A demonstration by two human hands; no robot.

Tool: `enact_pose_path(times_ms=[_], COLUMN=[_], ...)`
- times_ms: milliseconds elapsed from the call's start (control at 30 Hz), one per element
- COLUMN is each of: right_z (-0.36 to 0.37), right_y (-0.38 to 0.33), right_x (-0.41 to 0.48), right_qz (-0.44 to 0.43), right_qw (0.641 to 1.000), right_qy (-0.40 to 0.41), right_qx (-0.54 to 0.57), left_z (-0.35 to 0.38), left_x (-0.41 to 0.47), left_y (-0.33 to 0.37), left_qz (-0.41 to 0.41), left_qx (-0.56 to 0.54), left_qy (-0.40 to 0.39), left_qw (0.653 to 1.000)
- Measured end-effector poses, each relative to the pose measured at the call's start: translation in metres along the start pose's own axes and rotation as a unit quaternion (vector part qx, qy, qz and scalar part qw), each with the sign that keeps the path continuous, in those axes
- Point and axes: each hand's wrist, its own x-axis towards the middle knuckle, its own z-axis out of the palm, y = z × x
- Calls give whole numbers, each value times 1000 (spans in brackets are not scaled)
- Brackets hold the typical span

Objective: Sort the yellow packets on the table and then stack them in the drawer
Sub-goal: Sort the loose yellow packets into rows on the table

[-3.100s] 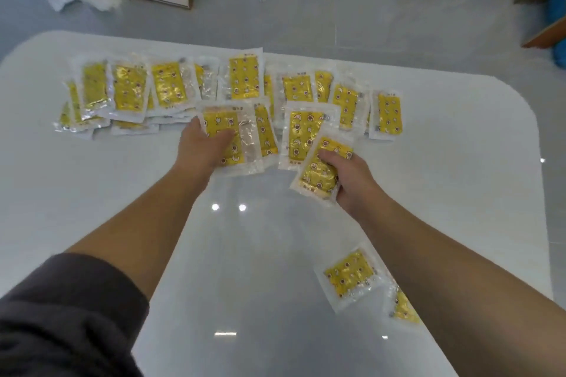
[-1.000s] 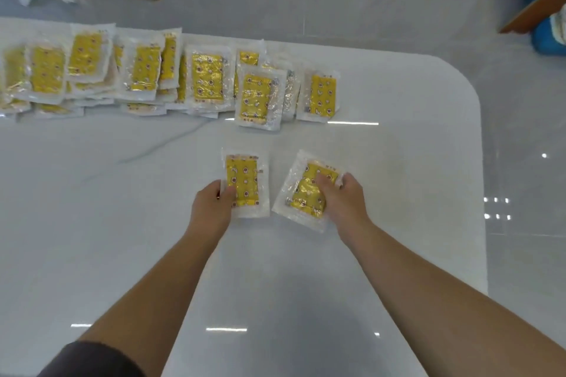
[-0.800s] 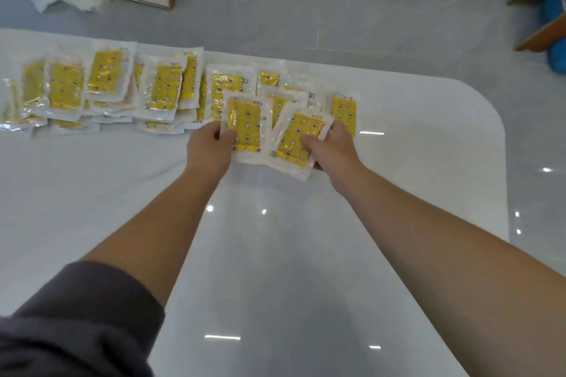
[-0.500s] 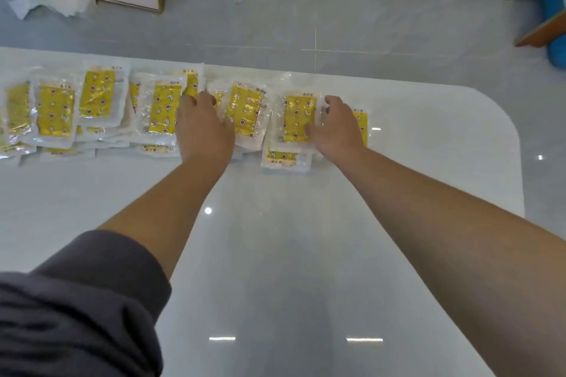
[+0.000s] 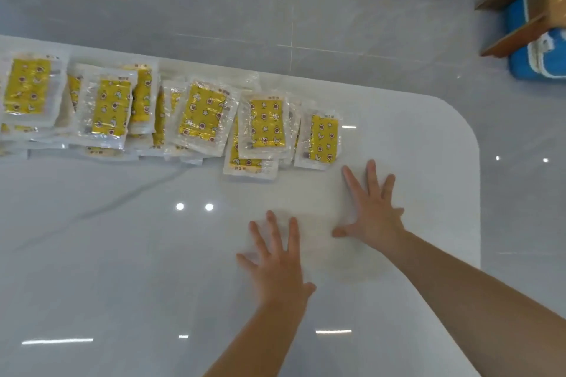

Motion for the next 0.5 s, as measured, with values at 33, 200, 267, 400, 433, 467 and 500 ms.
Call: enact_pose_path(times_ms=[33, 200, 267, 400, 433, 467, 500], right_z=[0, -2, -14, -52, -57, -58, -57], right_y=[0, 7, 18, 85, 105, 121, 133], right_x=[0, 3, 6, 11, 15, 19, 23], right_qz=[-3, -44, -93, -145, -140, -137, -141], right_qw=[1000, 998, 993, 977, 972, 964, 952], right_qy=[0, -24, -54, -65, -53, -44, -36], right_qx=[0, -26, -48, -144, -183, -226, -267], left_z=[7, 14, 14, 18, 19, 19, 19], left_x=[-1, 10, 16, 14, 14, 14, 15], left_y=[19, 80, 83, 88, 90, 91, 92], left_qz=[-16, -145, -168, -192, -192, -196, -200], left_qx=[-15, -90, -112, -118, -111, -110, -112], left_qy=[-15, -111, -124, -129, -124, -121, -120], left_qw=[1000, 979, 971, 966, 967, 967, 966])
